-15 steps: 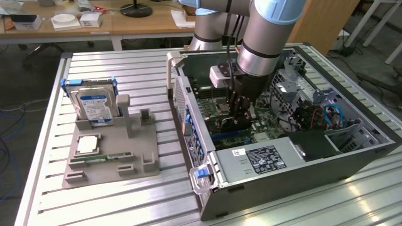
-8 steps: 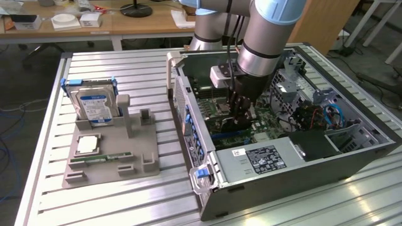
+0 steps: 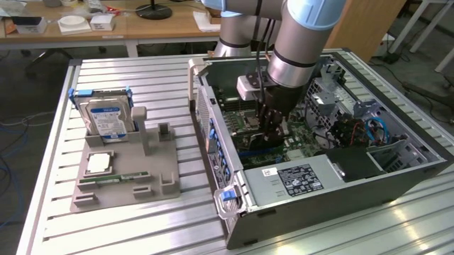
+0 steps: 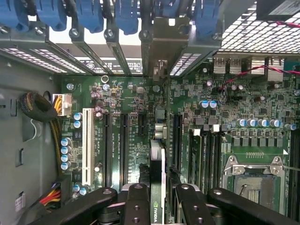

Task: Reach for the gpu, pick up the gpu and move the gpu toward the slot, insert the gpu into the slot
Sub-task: 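Insert the gpu into the slot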

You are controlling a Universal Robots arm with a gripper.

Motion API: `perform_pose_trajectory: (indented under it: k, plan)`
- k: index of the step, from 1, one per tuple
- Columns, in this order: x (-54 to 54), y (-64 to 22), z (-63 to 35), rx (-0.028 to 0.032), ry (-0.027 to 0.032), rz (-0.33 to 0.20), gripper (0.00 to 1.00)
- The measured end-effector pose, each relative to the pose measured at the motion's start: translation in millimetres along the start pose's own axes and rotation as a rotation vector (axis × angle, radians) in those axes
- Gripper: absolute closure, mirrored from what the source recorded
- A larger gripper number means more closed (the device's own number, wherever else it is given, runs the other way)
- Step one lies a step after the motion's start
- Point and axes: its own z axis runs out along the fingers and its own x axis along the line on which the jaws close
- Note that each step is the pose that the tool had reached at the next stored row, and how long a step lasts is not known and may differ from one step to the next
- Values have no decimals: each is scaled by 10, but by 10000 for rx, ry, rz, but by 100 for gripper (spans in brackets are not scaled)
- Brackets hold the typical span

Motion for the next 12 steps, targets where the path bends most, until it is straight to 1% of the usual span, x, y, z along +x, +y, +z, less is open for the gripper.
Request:
perform_pose_trajectory:
  k: [12]
  plan:
    - [-1,17,17,3,-6,0,74]
